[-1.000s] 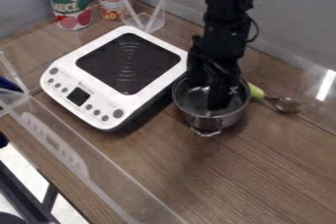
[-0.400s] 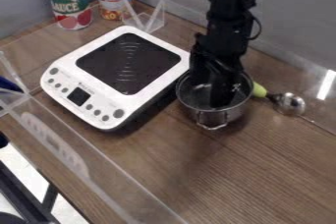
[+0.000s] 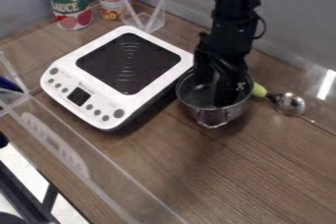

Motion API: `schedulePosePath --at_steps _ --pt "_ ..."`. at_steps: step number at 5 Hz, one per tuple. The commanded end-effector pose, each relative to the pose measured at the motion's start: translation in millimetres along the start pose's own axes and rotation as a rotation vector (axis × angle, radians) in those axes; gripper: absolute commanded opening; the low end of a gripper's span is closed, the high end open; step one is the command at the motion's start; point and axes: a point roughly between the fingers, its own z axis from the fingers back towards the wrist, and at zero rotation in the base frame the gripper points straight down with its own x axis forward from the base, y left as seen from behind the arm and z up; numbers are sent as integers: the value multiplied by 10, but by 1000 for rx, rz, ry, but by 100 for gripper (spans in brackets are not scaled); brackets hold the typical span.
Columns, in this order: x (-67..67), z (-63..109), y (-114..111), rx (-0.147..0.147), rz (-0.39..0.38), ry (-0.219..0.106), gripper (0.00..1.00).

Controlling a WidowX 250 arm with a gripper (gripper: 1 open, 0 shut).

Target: Put silver pot on the white and black stove top

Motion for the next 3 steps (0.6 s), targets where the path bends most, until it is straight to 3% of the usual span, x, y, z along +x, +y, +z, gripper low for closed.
schedulePosePath --at_steps 1,3 --pt "113 182 76 37 -1 -51 100" --pt "153 197 85 33 -1 -47 100"
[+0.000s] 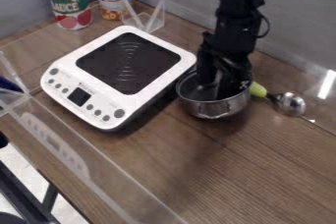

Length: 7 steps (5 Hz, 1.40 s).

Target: Put silver pot on the white and black stove top

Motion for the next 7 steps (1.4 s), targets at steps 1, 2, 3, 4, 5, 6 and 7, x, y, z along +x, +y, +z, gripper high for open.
schedulePosePath --at_steps 1,2,3,4,5,6,7 --pt "115 182 77 37 4 -55 100" --pt "130 183 82 34 4 -53 100" --pt "134 183 93 32 4 -43 0" --pt "131 180 106 33 4 -34 0" --pt "87 299 144 43 4 -28 0" --pt "34 493 188 58 9 -29 0" --pt "-40 718 227 71 17 -44 0"
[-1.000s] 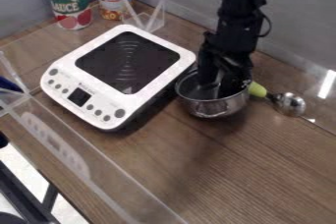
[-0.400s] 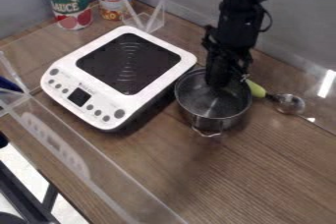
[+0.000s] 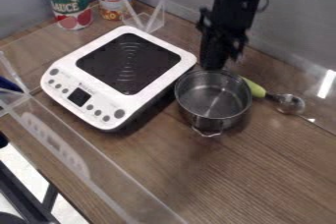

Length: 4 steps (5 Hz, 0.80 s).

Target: Put silver pot on the white and black stove top

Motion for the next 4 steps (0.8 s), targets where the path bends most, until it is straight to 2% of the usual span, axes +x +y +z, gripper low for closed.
schedulePosePath --at_steps 1,2,4 --pt "-104 523 142 76 27 -95 0" --pt "-82 462 103 83 12 -103 100" --pt "-57 281 -53 79 -28 -101 100"
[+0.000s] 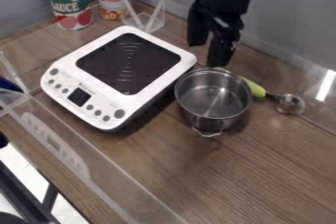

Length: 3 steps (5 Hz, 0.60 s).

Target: Put silver pot on the white and black stove top

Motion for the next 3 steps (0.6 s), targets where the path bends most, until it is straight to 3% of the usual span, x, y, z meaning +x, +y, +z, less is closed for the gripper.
schedulePosePath --at_steps 1,3 --pt "21 124 -70 47 -12 -70 100" --pt "62 -139 -122 40 -15 -64 100"
